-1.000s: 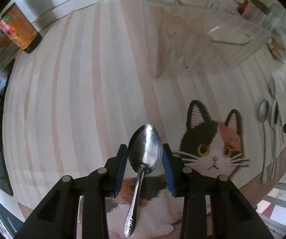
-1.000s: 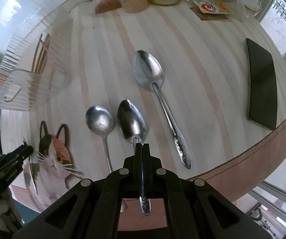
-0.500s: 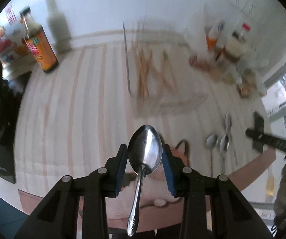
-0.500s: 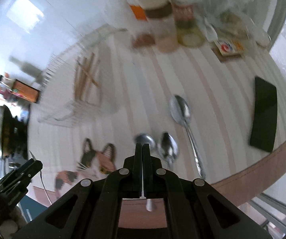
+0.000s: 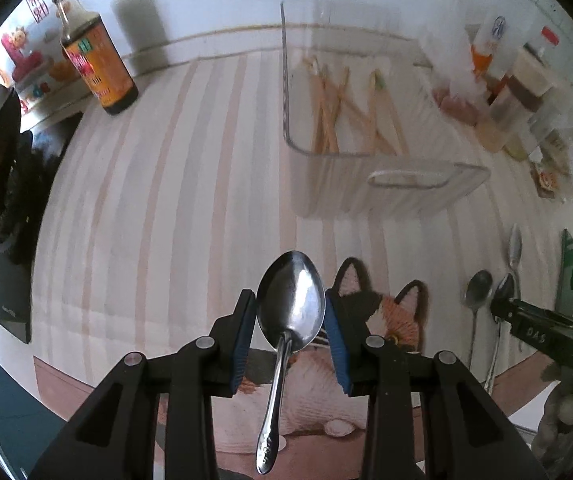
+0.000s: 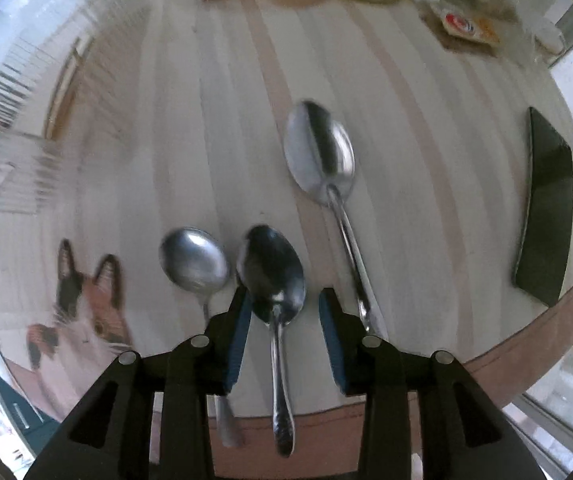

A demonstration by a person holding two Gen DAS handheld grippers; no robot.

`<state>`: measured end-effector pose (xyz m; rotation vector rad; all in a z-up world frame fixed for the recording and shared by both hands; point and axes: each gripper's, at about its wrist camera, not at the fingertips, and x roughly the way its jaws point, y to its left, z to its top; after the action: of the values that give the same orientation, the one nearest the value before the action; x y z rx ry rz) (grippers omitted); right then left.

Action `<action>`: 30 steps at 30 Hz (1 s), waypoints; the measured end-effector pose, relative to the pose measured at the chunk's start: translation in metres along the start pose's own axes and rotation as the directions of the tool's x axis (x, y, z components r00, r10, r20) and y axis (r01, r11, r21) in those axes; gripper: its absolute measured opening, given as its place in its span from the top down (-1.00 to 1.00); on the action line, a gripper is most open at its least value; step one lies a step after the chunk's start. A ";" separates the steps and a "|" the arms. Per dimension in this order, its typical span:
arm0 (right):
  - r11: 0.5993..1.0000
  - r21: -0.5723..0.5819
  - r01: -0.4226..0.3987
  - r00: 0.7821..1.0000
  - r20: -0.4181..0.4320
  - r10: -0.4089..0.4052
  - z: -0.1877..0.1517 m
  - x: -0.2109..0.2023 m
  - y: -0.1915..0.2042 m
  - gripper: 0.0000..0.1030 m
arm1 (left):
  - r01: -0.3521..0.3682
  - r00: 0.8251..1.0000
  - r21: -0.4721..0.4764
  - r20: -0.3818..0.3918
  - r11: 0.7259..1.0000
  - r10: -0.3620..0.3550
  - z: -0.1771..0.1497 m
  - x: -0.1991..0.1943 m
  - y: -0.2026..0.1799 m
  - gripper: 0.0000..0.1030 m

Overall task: Organize utensils
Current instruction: 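Carry both spoons into the clear basket and open both tools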

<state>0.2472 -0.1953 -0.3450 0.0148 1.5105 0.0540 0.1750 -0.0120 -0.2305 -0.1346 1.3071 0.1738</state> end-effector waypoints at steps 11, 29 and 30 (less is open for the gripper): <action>0.998 0.035 -0.056 0.992 0.117 0.052 0.000 -0.033 -0.005 0.99 | -0.013 1.000 -0.003 0.018 1.000 0.013 -0.007 -0.014 0.008 0.39; 0.932 -0.035 -0.361 0.876 0.330 0.351 0.060 -0.170 0.047 0.99 | 0.231 0.954 -0.116 0.220 0.966 -0.201 0.085 -0.137 0.030 0.39; 0.935 -0.049 -0.352 0.873 0.343 0.347 0.075 -0.175 0.059 0.99 | 0.247 0.950 -0.121 0.224 0.961 -0.216 0.097 -0.138 0.029 0.39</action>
<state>0.3100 -0.1428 -0.1637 0.2979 1.1375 0.3172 0.2267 0.0283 -0.0724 -0.3857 1.0581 0.0804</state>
